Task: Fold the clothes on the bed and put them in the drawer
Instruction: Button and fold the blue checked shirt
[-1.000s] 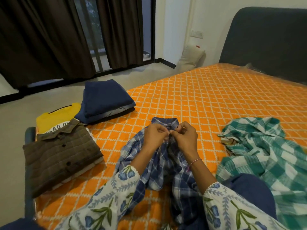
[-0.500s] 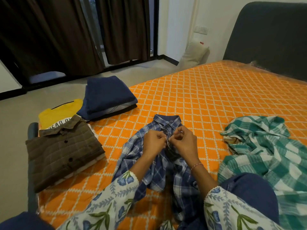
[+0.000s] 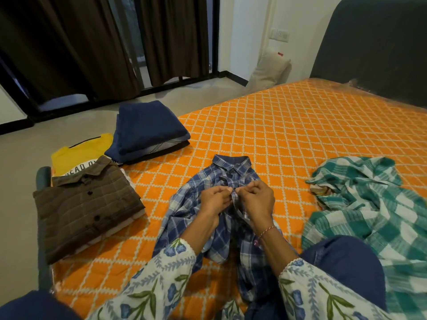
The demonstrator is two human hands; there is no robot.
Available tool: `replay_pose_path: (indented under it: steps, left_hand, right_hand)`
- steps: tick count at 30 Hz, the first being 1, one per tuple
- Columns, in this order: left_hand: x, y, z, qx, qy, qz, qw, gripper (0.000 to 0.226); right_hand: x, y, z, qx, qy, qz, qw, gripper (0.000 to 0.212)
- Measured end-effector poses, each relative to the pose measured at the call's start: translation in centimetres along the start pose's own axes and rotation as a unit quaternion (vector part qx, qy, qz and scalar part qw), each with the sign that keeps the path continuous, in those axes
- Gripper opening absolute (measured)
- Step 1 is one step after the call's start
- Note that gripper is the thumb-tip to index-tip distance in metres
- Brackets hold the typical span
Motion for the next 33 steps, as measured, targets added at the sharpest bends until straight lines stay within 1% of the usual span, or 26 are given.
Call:
replay_pose_path:
  steps: [2, 3, 6, 8, 10, 11, 12, 13, 14, 15, 16, 18, 19, 20, 21, 22, 23, 24, 25, 26, 27, 28, 29, 30, 33]
  left_hand:
    - [0.2, 0.1, 0.5, -0.025, -0.015, 0.023, 0.999, 0.011]
    - [0.3, 0.1, 0.8, -0.04, -0.023, 0.031, 0.998, 0.011]
    - [0.5, 0.1, 1.1, -0.068, -0.022, 0.044, 0.996, 0.013]
    - [0.7, 0.1, 0.9, -0.045, 0.012, 0.039, 0.998, 0.016]
    - [0.8, -0.3, 0.2, 0.048, 0.091, 0.013, 0.995, 0.019]
    - [0.7, -0.4, -0.4, 0.108, 0.149, 0.001, 0.983, 0.018]
    - [0.5, -0.5, -1.0, 0.175, 0.215, -0.002, 0.961, 0.016]
    - [0.2, -0.3, -1.4, 0.253, 0.272, 0.006, 0.928, 0.015]
    - [0.0, -0.1, -1.5, 0.33, 0.318, 0.024, 0.888, 0.015]
    - [0.2, 0.0, -1.4, 0.39, 0.34, 0.042, 0.855, 0.016]
    - [0.6, -0.2, -0.9, 0.419, 0.335, 0.06, 0.842, 0.017]
    - [1.0, -0.7, -0.5, 0.41, 0.292, 0.088, 0.859, 0.016]
    - [1.1, -1.0, -0.6, 0.406, 0.282, 0.087, 0.865, 0.012]
    - [1.0, -1.2, -0.8, 0.42, 0.29, 0.075, 0.857, 0.007]
    - [1.0, -1.4, -1.0, 0.45, 0.303, 0.058, 0.838, 0.019]
    - [1.1, -1.2, -1.1, 0.477, 0.315, 0.058, 0.819, 0.031]
    - [1.4, -1.0, -1.0, 0.493, 0.303, 0.077, 0.812, 0.034]
    - [1.7, -0.6, -0.5, 0.493, 0.276, 0.111, 0.818, 0.026]
    - [2.1, -0.4, 0.4, 0.492, 0.23, 0.154, 0.826, 0.015]
    - [2.5, -0.2, 1.4, 0.488, 0.189, 0.193, 0.83, 0.011]
    - [2.8, -0.2, 2.0, 0.488, 0.158, 0.217, 0.831, 0.014]
    - [3.4, -0.2, 2.2, 0.49, 0.138, 0.23, 0.83, 0.019]
    - [4.4, -0.2, 1.9, 0.5, 0.134, 0.221, 0.827, 0.022]
    - [5.1, -0.4, 1.1, 0.517, 0.149, 0.198, 0.819, 0.023]
    - [8.5, -0.9, -2.4, 0.574, 0.201, 0.087, 0.789, 0.024]
  right_hand:
    - [0.0, 0.4, -0.9, 0.111, 0.093, 0.032, 0.989, 0.03]
    - [0.0, 0.7, -1.2, 0.143, 0.132, 0.047, 0.98, 0.03]
    - [-0.1, 1.3, -2.3, 0.179, 0.215, 0.069, 0.958, 0.026]
    - [0.0, 1.7, -3.0, 0.191, 0.246, 0.065, 0.948, 0.021]
    - [0.1, 1.9, -3.8, 0.212, 0.271, 0.05, 0.938, 0.018]
    - [0.1, 2.0, -4.3, 0.222, 0.283, 0.041, 0.932, 0.017]
    - [0.1, 2.1, -4.9, 0.227, 0.298, 0.037, 0.927, 0.017]
    - [-0.1, 2.4, -5.6, 0.228, 0.312, 0.039, 0.921, 0.015]
    - [-0.3, 2.6, -6.2, 0.23, 0.324, 0.046, 0.916, 0.012]
    - [-0.5, 2.8, -6.9, 0.23, 0.335, 0.055, 0.912, 0.01]
    - [-0.7, 3.0, -7.6, 0.229, 0.344, 0.064, 0.908, 0.009]
    - [-1.1, 3.3, -8.2, 0.228, 0.358, 0.092, 0.901, 0.013]
    - [-1.0, 3.3, -8.0, 0.218, 0.355, 0.111, 0.902, 0.015]
    - [-1.0, 3.2, -7.7, 0.2, 0.34, 0.133, 0.909, 0.017]
    - [-0.5, 3.2, -7.5, 0.176, 0.317, 0.151, 0.92, 0.018]
    - [-0.2, 3.0, -6.8, 0.149, 0.284, 0.166, 0.933, 0.018]
    - [0.4, 2.8, -6.3, 0.098, 0.231, 0.174, 0.952, 0.015]
    - [1.1, 2.6, -5.6, 0.013, 0.158, 0.168, 0.973, 0.01]
    - [1.9, 2.4, -4.9, -0.09, 0.072, 0.148, 0.982, 0.009]
    - [2.3, 2.6, -4.2, -0.173, -0.005, 0.133, 0.976, 0.015]
    - [2.7, 3.0, -3.9, -0.225, -0.054, 0.129, 0.964, 0.021]
    - [3.2, 3.6, -3.8, -0.251, -0.082, 0.134, 0.955, 0.024]
    - [3.9, 4.0, -3.9, -0.276, -0.096, 0.138, 0.946, 0.026]
    - [4.4, 4.3, -3.6, -0.301, -0.112, 0.138, 0.937, 0.027]
    - [8.0, 4.1, -3.3, -0.385, -0.132, 0.108, 0.907, 0.026]
Point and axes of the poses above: each hand's wrist, its own x-axis towards the middle knuckle, its own y-axis out of the palm, z = x × y, the point moved 8 cm from there along x, towards the middle knuckle, and after that the axes turned 2 degrees about y, right-handed, at the moved point
